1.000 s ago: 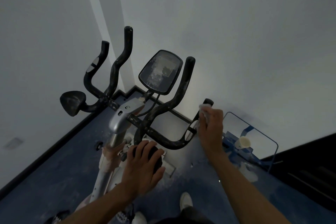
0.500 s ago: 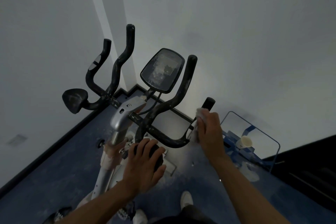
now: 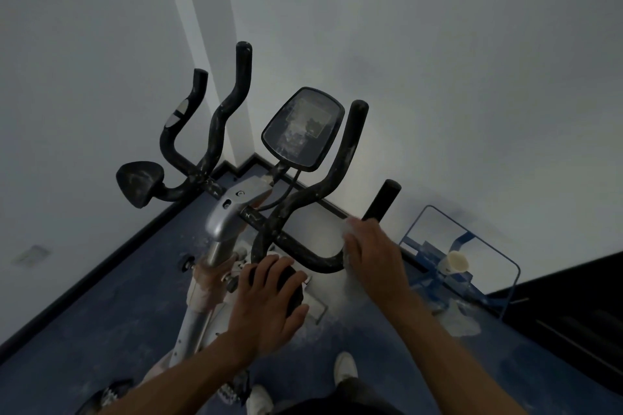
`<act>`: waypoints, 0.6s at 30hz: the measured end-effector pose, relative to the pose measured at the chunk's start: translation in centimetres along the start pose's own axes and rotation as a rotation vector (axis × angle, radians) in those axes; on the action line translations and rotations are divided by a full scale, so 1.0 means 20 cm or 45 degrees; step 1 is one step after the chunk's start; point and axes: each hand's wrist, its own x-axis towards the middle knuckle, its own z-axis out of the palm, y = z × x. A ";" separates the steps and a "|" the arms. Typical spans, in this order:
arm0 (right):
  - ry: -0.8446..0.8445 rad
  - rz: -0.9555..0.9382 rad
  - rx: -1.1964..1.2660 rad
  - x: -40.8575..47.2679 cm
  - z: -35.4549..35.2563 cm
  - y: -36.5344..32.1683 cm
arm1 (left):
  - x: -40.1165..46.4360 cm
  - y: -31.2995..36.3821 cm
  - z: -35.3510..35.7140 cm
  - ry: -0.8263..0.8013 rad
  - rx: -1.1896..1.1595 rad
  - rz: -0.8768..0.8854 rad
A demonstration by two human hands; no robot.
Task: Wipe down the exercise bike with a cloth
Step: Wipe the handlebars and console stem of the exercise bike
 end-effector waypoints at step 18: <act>-0.233 -0.265 -0.168 -0.18 -0.04 -0.04 | 0.00 -0.01 0.01 0.003 -0.008 0.000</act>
